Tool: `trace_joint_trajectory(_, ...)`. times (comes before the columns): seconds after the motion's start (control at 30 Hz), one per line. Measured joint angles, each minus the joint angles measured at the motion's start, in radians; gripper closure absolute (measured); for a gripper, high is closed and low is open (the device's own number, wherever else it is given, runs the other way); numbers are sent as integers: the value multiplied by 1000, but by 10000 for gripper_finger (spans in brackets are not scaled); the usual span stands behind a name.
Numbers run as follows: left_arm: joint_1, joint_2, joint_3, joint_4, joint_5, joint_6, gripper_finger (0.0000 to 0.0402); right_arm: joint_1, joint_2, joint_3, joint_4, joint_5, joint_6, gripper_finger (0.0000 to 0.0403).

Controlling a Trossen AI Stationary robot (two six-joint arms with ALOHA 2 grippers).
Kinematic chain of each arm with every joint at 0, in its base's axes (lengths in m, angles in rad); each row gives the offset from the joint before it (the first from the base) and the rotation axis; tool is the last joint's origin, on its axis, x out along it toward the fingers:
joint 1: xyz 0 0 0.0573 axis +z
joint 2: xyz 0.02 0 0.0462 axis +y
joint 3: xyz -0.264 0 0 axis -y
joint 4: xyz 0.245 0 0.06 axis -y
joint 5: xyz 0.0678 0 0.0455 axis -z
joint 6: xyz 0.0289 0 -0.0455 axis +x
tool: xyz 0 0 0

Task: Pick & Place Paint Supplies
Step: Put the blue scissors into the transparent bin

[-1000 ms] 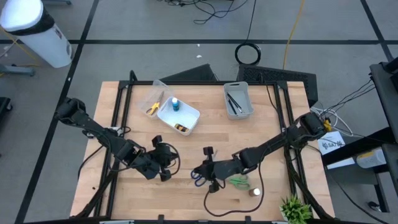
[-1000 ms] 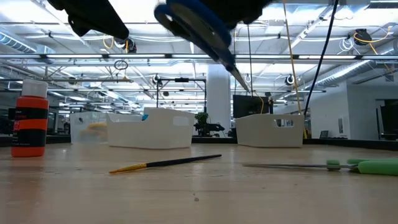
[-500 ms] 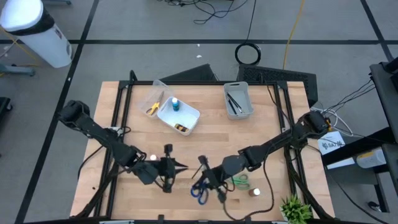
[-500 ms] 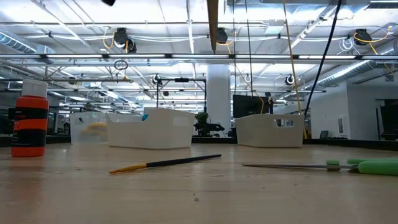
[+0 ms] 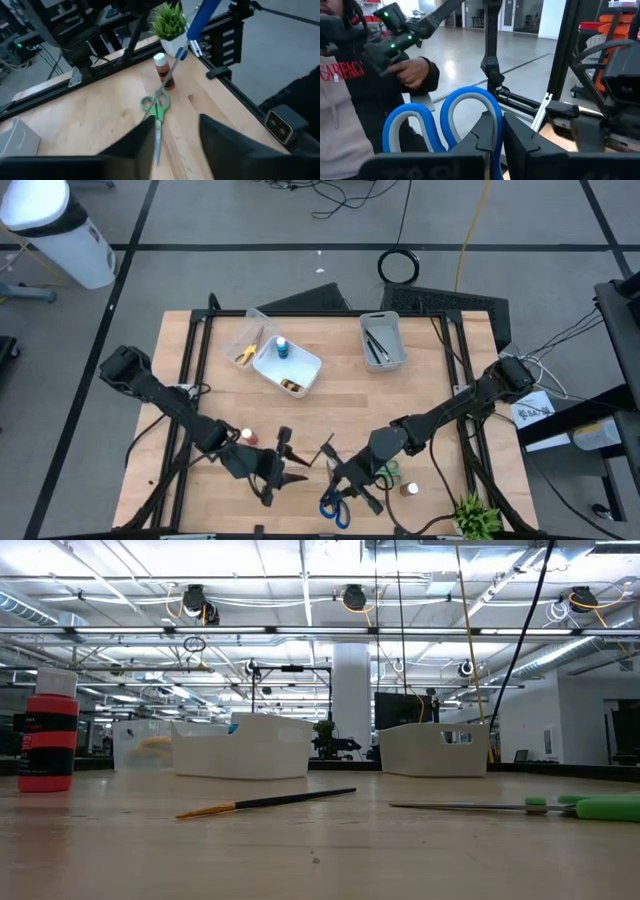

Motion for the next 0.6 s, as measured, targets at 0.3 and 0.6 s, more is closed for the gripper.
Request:
trace_joint_trajectory(0.3, 81, 83, 0, 186, 97, 19, 109, -10, 3, 0, 41, 6, 8, 392)
trace_joint_trajectory(0.6, 149, 158, 0, 362, 339, 52, 105, -30, 3, 0, 27, 6, 10, 392)
